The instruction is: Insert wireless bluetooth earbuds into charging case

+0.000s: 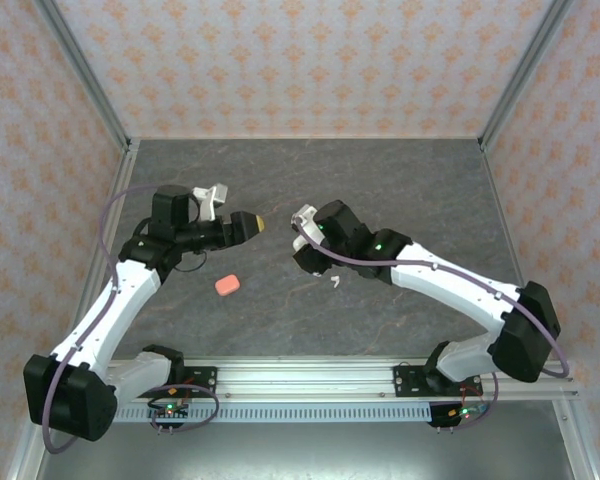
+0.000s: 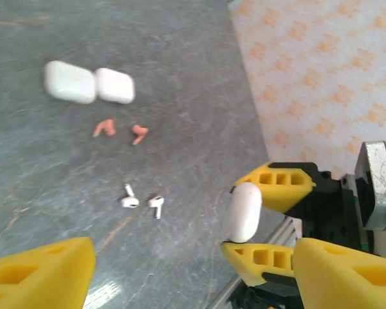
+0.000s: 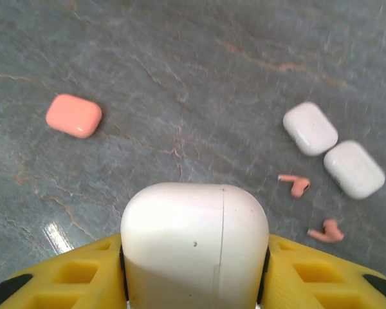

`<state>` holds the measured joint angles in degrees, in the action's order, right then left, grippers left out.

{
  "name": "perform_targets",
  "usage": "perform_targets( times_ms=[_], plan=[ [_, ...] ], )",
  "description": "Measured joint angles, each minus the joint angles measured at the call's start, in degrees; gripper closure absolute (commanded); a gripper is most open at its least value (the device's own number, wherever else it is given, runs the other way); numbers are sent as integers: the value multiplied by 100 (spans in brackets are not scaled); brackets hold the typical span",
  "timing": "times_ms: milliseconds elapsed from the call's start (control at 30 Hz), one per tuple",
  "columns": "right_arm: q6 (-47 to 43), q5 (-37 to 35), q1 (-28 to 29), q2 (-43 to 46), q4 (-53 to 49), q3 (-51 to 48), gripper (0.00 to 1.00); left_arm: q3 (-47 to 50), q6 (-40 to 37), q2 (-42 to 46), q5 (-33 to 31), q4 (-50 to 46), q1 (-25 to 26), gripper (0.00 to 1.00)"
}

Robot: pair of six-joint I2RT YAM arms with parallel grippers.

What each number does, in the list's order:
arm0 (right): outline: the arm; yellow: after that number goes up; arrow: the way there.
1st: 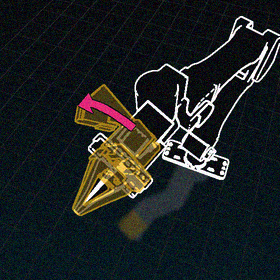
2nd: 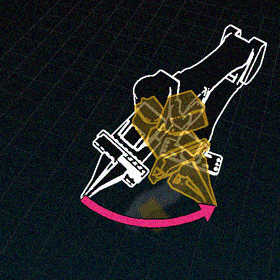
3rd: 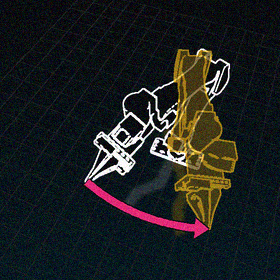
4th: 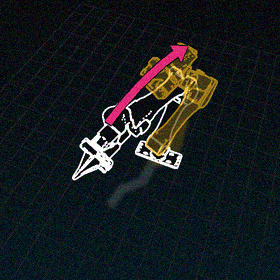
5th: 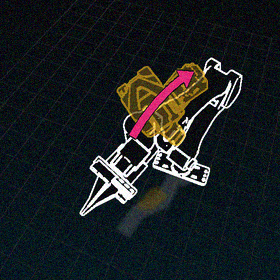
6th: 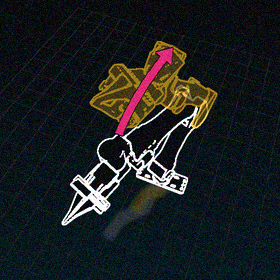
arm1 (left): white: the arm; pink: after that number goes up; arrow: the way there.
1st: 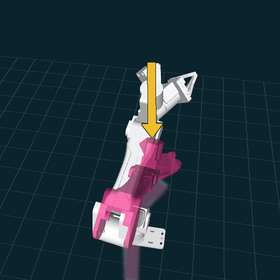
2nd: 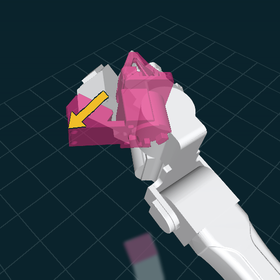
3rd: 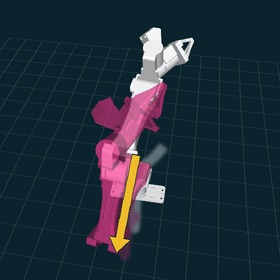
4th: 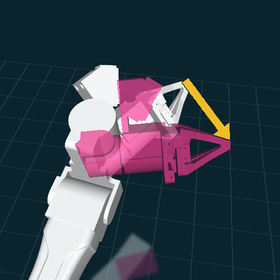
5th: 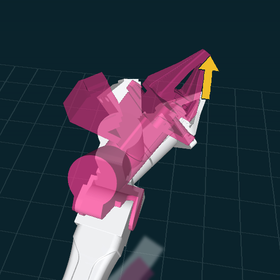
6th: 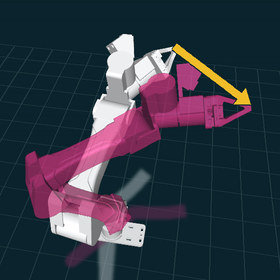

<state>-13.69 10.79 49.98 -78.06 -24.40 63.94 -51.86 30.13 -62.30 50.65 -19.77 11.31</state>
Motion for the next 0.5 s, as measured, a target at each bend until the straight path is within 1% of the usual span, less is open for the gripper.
perform_targets(
  times_ms=[167,367,500],
  plan=[
    [-363,118,0,175,247,-107,52,-269,-168,-304,107,11,350,23],
    [-614,243,0,184,352,-107,52,-413,-319,-595,210,28,811,25],
    [-697,308,0,184,402,-107,52,-592,-452,-813,299,13,1075,31]
  ],
)
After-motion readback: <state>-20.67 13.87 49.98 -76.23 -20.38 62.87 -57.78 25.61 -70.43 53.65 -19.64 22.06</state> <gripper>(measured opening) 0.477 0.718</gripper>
